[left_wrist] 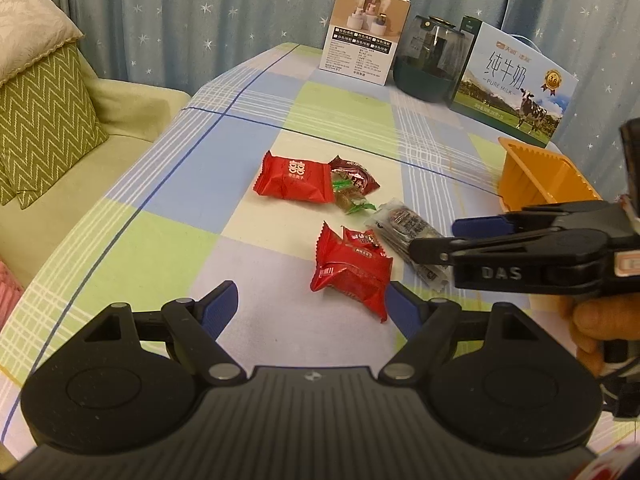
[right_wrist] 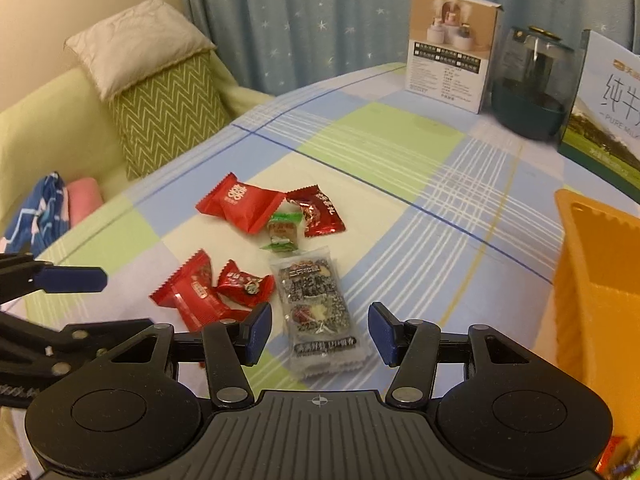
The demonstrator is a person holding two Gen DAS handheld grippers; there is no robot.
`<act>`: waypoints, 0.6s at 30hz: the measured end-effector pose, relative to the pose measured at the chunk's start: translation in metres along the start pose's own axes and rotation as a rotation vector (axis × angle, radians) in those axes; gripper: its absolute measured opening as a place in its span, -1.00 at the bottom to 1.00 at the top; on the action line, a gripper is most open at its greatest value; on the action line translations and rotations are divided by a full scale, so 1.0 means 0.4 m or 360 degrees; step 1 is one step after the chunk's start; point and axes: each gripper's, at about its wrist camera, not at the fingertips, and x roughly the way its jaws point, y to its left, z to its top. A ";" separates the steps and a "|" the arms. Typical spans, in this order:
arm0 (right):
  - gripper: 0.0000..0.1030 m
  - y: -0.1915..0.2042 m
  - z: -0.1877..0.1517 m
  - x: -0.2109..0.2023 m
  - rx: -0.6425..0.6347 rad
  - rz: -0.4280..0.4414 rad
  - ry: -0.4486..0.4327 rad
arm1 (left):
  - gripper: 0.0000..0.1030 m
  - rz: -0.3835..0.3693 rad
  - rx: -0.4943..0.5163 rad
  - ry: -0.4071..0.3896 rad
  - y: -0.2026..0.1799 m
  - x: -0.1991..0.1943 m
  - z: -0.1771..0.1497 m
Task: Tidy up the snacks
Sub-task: 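Grasp the clear nut packet with the right tool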
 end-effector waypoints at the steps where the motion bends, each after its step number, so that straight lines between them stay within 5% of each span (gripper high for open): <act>1: 0.06 -0.002 0.001 0.009 -0.0002 0.0006 0.0004 | 0.53 -0.0003 -0.0002 0.0001 0.000 0.003 0.000; 6: 0.04 -0.006 -0.002 0.035 -0.0009 0.0038 0.0029 | 0.53 -0.0020 -0.0012 0.0005 -0.003 0.013 0.003; 9: -0.24 -0.010 -0.005 0.030 -0.0003 0.0041 0.0031 | 0.53 -0.0034 -0.0027 0.0001 -0.008 0.023 0.007; 18: -0.25 -0.065 -0.032 -0.070 0.0210 -0.0073 -0.0026 | 0.51 -0.0104 -0.0084 0.0004 -0.027 0.068 0.016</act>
